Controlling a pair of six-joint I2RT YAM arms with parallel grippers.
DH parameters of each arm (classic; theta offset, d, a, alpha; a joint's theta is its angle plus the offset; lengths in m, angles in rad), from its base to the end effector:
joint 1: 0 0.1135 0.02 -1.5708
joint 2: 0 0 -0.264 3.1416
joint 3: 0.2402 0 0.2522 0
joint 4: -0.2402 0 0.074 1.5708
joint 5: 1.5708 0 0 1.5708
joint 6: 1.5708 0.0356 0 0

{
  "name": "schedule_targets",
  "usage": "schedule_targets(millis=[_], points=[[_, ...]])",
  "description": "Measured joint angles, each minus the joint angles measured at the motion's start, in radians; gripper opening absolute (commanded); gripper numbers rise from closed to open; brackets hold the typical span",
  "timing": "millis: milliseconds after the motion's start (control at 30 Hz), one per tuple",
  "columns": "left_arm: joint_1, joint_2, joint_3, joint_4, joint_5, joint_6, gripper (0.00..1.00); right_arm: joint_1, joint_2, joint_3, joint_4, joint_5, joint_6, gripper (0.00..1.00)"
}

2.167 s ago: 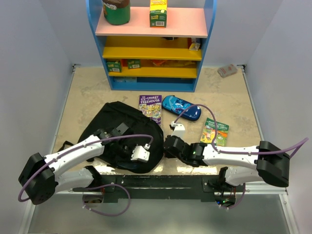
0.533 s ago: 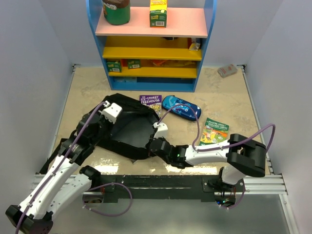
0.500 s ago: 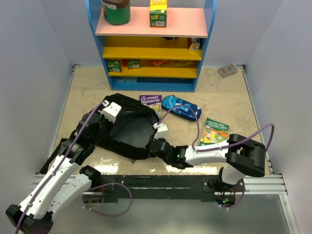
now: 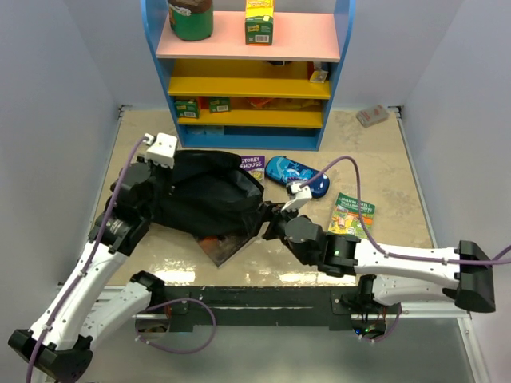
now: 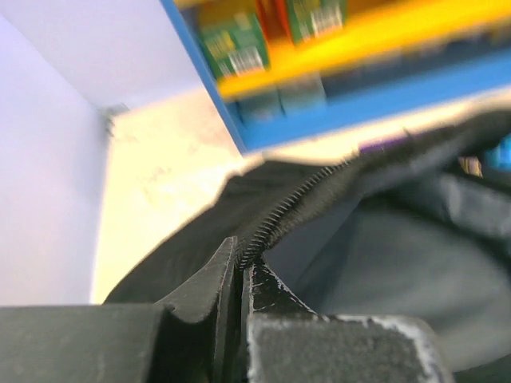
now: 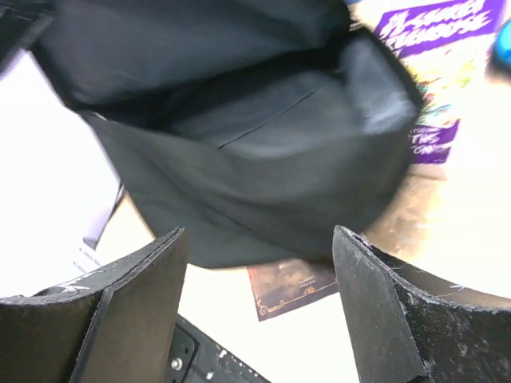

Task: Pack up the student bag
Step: Unzip the student bag at the center of the board, then move the book to the center of the board.

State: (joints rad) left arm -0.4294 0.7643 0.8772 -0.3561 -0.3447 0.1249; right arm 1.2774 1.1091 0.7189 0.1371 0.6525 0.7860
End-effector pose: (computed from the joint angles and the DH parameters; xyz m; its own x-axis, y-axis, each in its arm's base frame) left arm 0.1599 -0.0600 0.3575 -0.2056 0.2231 -0.9529 0.1202 0.9721 0.2017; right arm 0.0932 0.2338 0.2866 -0.4690 0.3913 -0.7917 -0.3661 0.7296 0.5776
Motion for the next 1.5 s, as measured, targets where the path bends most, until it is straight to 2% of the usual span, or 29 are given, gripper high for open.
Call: schedule_targets(millis=[133,233,300,367,500,667,900,1100,1200,1233,1333,1500], points=[[0.017,0.035,0.108,0.030,-0.019,0.031,0.00,-0.002,-0.072,-0.056,-0.029,0.020,0.027,0.76],[0.021,0.047,0.161,0.047,-0.030,0.051,0.00,-0.002,-0.074,-0.137,-0.054,0.012,0.048,0.80],[0.024,0.047,0.178,0.059,-0.041,0.061,0.00,-0.002,-0.025,-0.173,-0.060,0.008,0.053,0.88],[0.029,0.043,0.180,0.068,-0.058,0.075,0.00,-0.007,0.063,-0.174,-0.066,0.006,0.053,0.91],[0.032,0.030,0.175,0.067,-0.078,0.095,0.00,-0.067,0.243,-0.122,-0.085,-0.019,0.043,0.89],[0.035,-0.010,0.145,0.060,-0.082,0.104,0.00,-0.162,0.306,-0.068,-0.022,-0.069,-0.010,0.87],[0.037,-0.080,0.072,0.046,-0.082,0.103,0.00,-0.178,0.454,0.005,0.120,-0.190,-0.100,0.81],[0.037,-0.129,0.013,0.015,-0.078,0.103,0.00,-0.178,0.613,0.053,0.154,-0.237,-0.124,0.77],[0.037,-0.135,0.008,0.006,-0.075,0.103,0.00,-0.175,0.640,0.080,0.172,-0.248,-0.132,0.67],[0.037,-0.137,0.008,0.004,-0.074,0.103,0.00,-0.173,0.648,0.085,0.177,-0.247,-0.131,0.61],[0.037,-0.139,0.008,-0.001,-0.074,0.104,0.00,-0.154,0.666,0.099,0.193,-0.235,-0.125,0.54],[0.037,-0.143,-0.005,0.002,-0.074,0.105,0.00,-0.091,0.684,0.102,0.209,-0.175,-0.093,0.52]])
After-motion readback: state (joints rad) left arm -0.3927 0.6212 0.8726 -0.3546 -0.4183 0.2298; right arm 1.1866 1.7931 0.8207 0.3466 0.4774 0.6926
